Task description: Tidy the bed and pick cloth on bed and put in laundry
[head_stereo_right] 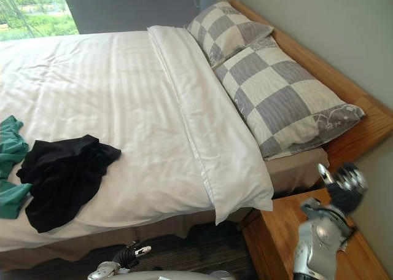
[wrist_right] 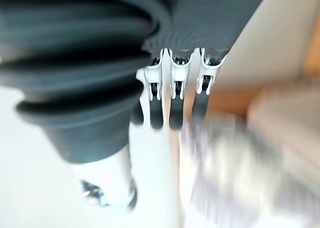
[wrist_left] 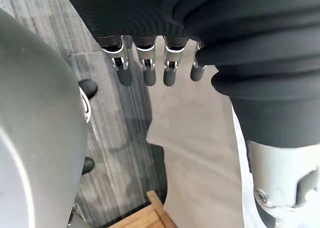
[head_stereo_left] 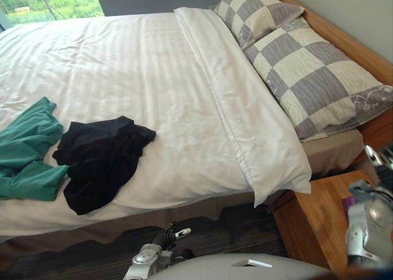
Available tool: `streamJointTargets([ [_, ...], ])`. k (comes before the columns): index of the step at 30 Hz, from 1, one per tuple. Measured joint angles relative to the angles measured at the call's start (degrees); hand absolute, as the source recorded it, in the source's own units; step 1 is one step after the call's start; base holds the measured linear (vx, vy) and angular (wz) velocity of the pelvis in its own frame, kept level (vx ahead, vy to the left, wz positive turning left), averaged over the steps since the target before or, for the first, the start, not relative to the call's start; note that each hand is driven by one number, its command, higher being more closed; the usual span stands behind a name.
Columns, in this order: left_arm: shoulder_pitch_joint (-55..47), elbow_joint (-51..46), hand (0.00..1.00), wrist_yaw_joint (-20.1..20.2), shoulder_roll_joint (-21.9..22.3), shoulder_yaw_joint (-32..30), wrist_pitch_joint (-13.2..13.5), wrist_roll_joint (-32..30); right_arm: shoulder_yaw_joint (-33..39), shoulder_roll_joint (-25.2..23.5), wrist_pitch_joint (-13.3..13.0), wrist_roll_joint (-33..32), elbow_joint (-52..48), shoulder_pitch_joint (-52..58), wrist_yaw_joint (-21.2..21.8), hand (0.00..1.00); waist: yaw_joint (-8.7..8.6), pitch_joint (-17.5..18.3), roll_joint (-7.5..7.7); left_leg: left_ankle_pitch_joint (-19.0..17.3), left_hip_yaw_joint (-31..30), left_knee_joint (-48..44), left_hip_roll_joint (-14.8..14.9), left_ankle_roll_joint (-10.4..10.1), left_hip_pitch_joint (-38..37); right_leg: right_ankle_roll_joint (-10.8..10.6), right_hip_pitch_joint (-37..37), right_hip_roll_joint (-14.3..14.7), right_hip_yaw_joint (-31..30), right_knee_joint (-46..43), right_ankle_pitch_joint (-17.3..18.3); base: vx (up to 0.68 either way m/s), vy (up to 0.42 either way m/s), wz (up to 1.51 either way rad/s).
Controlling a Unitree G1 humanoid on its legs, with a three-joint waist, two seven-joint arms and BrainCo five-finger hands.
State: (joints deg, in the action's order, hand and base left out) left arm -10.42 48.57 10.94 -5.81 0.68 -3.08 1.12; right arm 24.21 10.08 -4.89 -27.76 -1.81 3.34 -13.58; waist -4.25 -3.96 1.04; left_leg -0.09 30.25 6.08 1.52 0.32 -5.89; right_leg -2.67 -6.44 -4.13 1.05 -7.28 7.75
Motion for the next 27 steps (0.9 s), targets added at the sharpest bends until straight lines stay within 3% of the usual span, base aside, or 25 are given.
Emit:
streamJointTargets([
  [2,0.2,0.0,0.00,-0.1,-0.4,1.7,-0.4,0.0,-3.2,0.2,-0.2,-8.3,0.3,-4.8,3.6,1.00,0.14,-0.3,-0.48,0.8,-1.6,0.0,-0.3,0.4,1.1,0.7,0.7,-0.1,0.1,-0.7,0.8,-0.05,-0.054,0.30],
  [5,1.3,0.0,0.00,-0.1,-1.1,3.5,-0.8,0.5,-6.0,0.3,-1.2,-13.9,1.1,-11.2,5.1,1.00,0.45,-1.7,-1.22,2.3,-2.8,0.0,-0.4,0.8,3.7,1.2,2.8,-0.1,0.0,-0.6,1.2,-0.10,-0.047,0.23],
  [11,6.4,0.0,0.00,-1.6,-1.7,5.1,-1.5,4.6,-7.4,7.9,-2.6,-20.1,5.3,-32.2,4.3,1.00,0.83,-11.8,-5.39,6.4,-5.4,0.0,0.0,1.1,11.1,1.5,10.6,0.5,1.3,-3.3,1.2,-0.19,-0.024,0.23],
  [14,8.0,-0.6,0.00,-2.6,-2.0,5.4,-0.2,5.4,-7.8,9.2,-3.1,-20.5,5.2,-37.7,2.8,1.00,1.65,-15.5,-6.36,7.4,-5.5,-0.1,0.1,1.0,14.5,1.5,15.0,0.5,1.1,-5.7,1.0,-0.11,0.006,0.02],
  [22,13.9,-1.2,0.00,-5.3,-2.0,5.9,1.0,9.1,-13.7,7.3,-4.8,-22.6,4.9,-40.9,-2.6,1.00,4.45,-20.0,-7.32,9.7,-4.8,-0.4,-0.4,1.6,25.9,1.4,30.6,-0.2,0.4,-14.6,2.8,-0.02,-0.007,0.02],
  [25,15.7,-1.3,0.00,-7.5,-1.1,5.9,2.8,9.6,-13.9,4.1,-6.8,-22.8,6.5,-41.1,-2.4,1.00,5.10,-22.7,-7.57,10.3,-3.8,-0.4,-0.5,1.9,28.2,1.8,34.6,-0.5,-0.2,-17.5,3.7,0.00,-0.013,-0.05],
  [27,16.8,-1.3,0.00,-8.6,-0.3,5.9,4.1,9.9,-13.8,1.8,-9.2,-24.2,9.9,-41.0,0.0,1.00,4.97,-24.8,-7.63,10.6,-2.8,-0.4,-0.5,2.0,29.1,2.1,36.5,-0.5,-0.6,-18.9,4.2,0.02,-0.010,-0.12],
])
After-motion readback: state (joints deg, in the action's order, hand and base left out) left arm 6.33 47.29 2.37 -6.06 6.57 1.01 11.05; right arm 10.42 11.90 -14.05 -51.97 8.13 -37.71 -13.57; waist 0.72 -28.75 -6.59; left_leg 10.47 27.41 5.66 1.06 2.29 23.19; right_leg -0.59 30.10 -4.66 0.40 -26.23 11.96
